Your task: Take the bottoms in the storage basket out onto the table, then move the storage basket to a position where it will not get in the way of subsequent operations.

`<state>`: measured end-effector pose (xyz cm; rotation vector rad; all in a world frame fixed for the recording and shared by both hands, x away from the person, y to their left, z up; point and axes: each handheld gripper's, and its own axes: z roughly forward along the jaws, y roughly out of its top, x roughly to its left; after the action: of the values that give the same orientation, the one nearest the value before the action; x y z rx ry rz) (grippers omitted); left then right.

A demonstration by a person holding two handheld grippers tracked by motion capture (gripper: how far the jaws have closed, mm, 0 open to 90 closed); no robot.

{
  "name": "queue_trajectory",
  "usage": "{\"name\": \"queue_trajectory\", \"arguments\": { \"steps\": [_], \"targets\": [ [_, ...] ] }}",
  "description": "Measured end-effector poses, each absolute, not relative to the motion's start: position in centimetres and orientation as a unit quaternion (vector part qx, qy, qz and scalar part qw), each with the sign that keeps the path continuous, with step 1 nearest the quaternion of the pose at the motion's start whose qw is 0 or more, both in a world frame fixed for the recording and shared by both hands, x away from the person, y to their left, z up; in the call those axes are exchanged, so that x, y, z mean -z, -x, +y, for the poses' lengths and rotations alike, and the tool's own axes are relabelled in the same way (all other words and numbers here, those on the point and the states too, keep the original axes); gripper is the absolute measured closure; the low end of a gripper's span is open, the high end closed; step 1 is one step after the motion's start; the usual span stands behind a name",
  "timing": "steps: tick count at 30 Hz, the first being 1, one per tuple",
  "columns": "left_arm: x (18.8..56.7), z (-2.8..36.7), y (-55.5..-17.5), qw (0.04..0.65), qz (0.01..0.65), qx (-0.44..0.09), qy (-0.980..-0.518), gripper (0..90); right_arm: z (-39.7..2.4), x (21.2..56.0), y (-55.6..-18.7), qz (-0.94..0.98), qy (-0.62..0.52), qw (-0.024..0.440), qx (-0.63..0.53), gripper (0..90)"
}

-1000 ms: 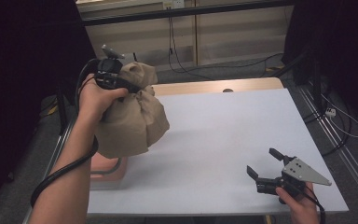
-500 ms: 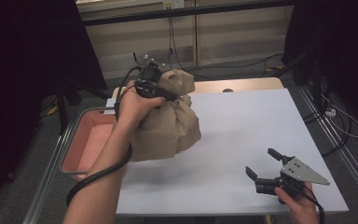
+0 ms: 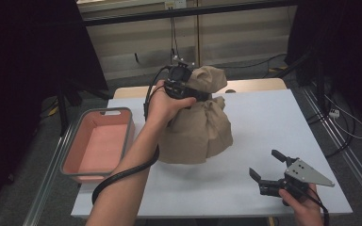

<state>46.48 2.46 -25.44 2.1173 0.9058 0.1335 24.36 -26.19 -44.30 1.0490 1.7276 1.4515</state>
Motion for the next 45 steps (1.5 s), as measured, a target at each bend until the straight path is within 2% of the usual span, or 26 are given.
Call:
{"name": "queue_trajectory", "arguments": {
  "steps": [1, 2, 3, 11, 16, 22, 45],
  "targets": [
    [25.4, 2.5, -46.5, 0.405, 0.359, -0.053, -0.839, 35.7, -26.2, 44.3, -24.4, 0.658, -0.399, 0.321, -0.552, 2.0],
    [26.0, 2.6, -46.5, 0.395, 0.352, -0.077, -0.845, 29.0, -26.2, 44.3, -24.3, 0.659, -0.398, 0.321, -0.552, 2.0],
    [26.0, 2.6, -46.5, 0.395, 0.352, -0.077, -0.845, 26.0, -26.2, 44.3, -24.3, 0.659, -0.398, 0.321, -0.552, 2.0],
    [27.5, 6.2, -46.4, 0.406, 0.359, -0.088, -0.836, 16.7, -26.0, 44.3, -24.6, 0.668, -0.394, 0.320, -0.544, 2.0],
    [29.4, 9.0, -46.0, 0.398, 0.367, -0.090, -0.836, 15.4, -25.3, 44.4, -25.3, 0.682, -0.391, 0.318, -0.529, 2.0],
    [31.2, 10.2, -45.3, 0.395, 0.360, -0.090, -0.840, 14.3, -25.1, 44.4, -26.2, 0.691, -0.393, 0.314, -0.519, 2.0],
    [34.7, 9.4, -40.8, 0.442, 0.303, -0.081, -0.840, 13.2, -24.0, 43.9, -29.3, 0.700, -0.395, 0.310, -0.507, 1.9]
  ]
}}
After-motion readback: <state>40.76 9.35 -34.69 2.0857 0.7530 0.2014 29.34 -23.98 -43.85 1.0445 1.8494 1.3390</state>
